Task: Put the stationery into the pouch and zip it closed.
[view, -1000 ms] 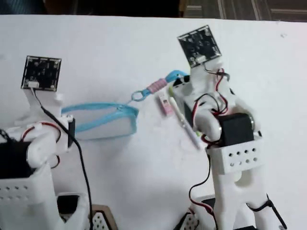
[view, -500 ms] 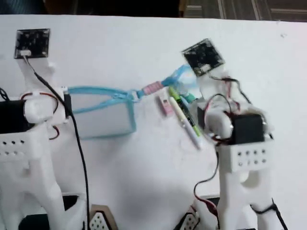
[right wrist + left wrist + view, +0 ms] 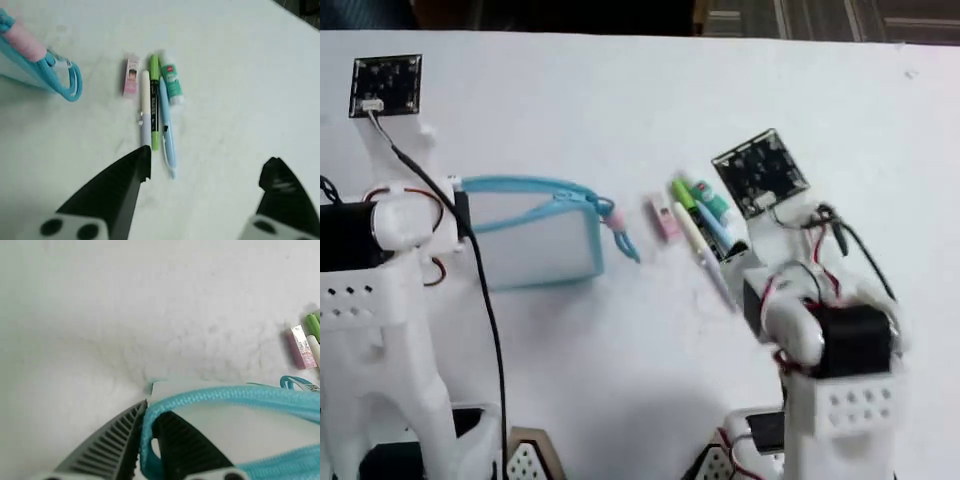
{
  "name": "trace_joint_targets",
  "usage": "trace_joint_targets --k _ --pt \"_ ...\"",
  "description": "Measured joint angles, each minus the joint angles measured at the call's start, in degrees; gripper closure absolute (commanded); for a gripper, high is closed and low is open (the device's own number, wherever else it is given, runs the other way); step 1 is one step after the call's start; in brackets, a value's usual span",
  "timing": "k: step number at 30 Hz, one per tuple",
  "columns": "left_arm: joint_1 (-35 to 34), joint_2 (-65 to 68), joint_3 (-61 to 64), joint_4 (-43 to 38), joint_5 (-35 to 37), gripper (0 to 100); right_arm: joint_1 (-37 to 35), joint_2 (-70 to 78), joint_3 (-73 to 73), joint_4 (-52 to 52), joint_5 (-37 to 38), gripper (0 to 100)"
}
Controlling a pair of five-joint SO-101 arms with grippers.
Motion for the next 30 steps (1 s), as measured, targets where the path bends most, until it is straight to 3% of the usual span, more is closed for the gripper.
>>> trace_joint_targets --k 5,14,21,30 --pt "0.0 0.0 0.0 0.0 0.0 98 0.0 8.0 8.18 -4.13 0.0 65.5" --pt "0.0 0.0 0.0 0.0 0.0 98 -0.09 33.41 8.53 -17.85 0.0 65.5" --pt "0.0 0.0 0.0 0.0 0.0 98 -5.45 53.36 2.02 -24.7 1.49 66.3" --pt "0.0 0.0 0.0 0.0 0.0 98 -3.16 75.69 -13.8 -29.01 1.67 98.5"
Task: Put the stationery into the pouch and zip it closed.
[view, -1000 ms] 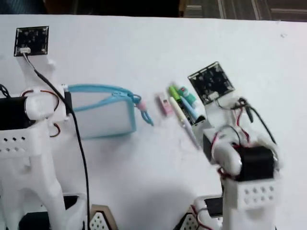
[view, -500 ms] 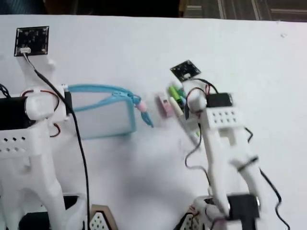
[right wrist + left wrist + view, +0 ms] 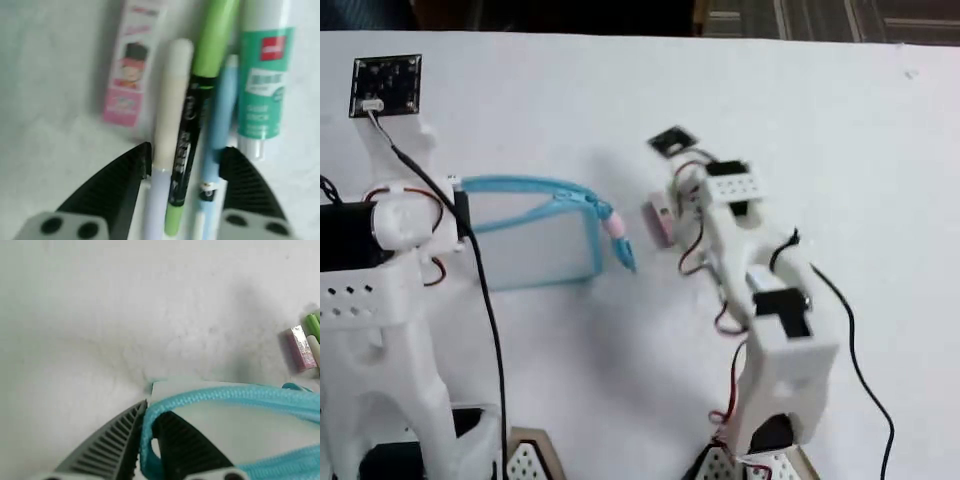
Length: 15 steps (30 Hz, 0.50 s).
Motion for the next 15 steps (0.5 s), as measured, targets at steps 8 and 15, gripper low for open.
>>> trace_joint_targets --k 8,15 --pt "0.0 0.0 0.0 0.0 0.0 98 0.44 5.89 -5.8 4.48 1.49 92.8" --pt "0.0 0.0 0.0 0.0 0.0 98 0.35 6.24 -5.89 6.15 4.04 98.2"
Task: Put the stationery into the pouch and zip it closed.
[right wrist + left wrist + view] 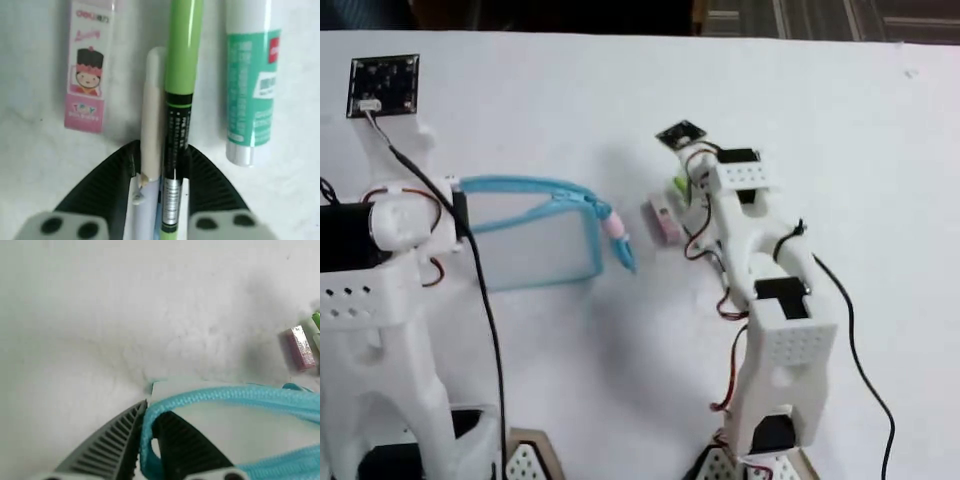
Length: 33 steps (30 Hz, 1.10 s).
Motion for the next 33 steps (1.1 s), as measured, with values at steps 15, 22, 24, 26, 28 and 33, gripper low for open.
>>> trace_joint_targets --k 15,22,24,26,28,33 --pt "0.0 0.0 0.0 0.0 0.0 98 -0.79 -21.71 1.14 13.36 -1.76 98.2" --pt "0.0 0.0 0.0 0.0 0.0 98 0.97 -28.84 1.14 14.95 -1.67 98.2" --pt "0.0 0.0 0.0 0.0 0.0 98 1.14 -28.92 1.14 14.95 -2.11 98.2" --pt "0.0 0.0 0.0 0.0 0.0 98 0.97 -28.92 1.14 14.95 -3.16 98.2" --pt "0.0 0.0 0.0 0.0 0.0 98 0.88 -29.01 2.11 14.95 -3.52 98.1" --pt "0.0 0.0 0.0 0.0 0.0 98 0.97 -29.01 7.47 18.46 0.26 92.5"
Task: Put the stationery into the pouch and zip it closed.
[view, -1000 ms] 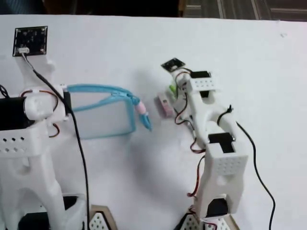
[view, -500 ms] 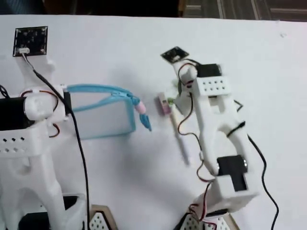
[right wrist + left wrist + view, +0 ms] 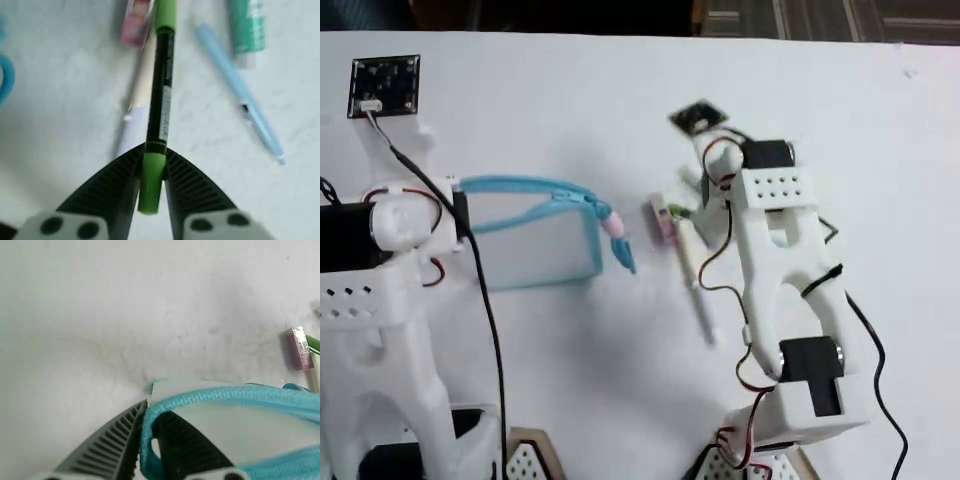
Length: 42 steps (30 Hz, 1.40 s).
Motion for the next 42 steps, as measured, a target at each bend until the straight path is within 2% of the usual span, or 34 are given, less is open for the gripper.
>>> trace_joint_targets --k 5,7,14,23,26,31,34,42 --pt "0.0 0.0 0.0 0.0 0.0 98 1.32 -0.53 3.87 8.09 10.2 65.4" --pt "0.0 0.0 0.0 0.0 0.0 98 2.64 -2.73 4.04 9.05 12.66 59.4" --pt "0.0 0.0 0.0 0.0 0.0 98 0.62 -6.77 4.4 7.03 15.38 59.1" --pt "0.0 0.0 0.0 0.0 0.0 98 -10.55 5.45 4.4 -8.53 -2.11 59.2" --pt "0.0 0.0 0.0 0.0 0.0 98 -10.73 12.4 4.4 -12.66 -3.69 65.6" --pt "0.0 0.0 0.0 0.0 0.0 98 -8.53 19.43 3.43 -16.44 -4.04 88.7" --pt "0.0 0.0 0.0 0.0 0.0 98 -6.15 21.1 0.35 -16.97 -4.13 98.1" --pt "0.0 0.0 0.0 0.0 0.0 98 -5.45 22.24 -0.62 -17.05 -4.13 98.1"
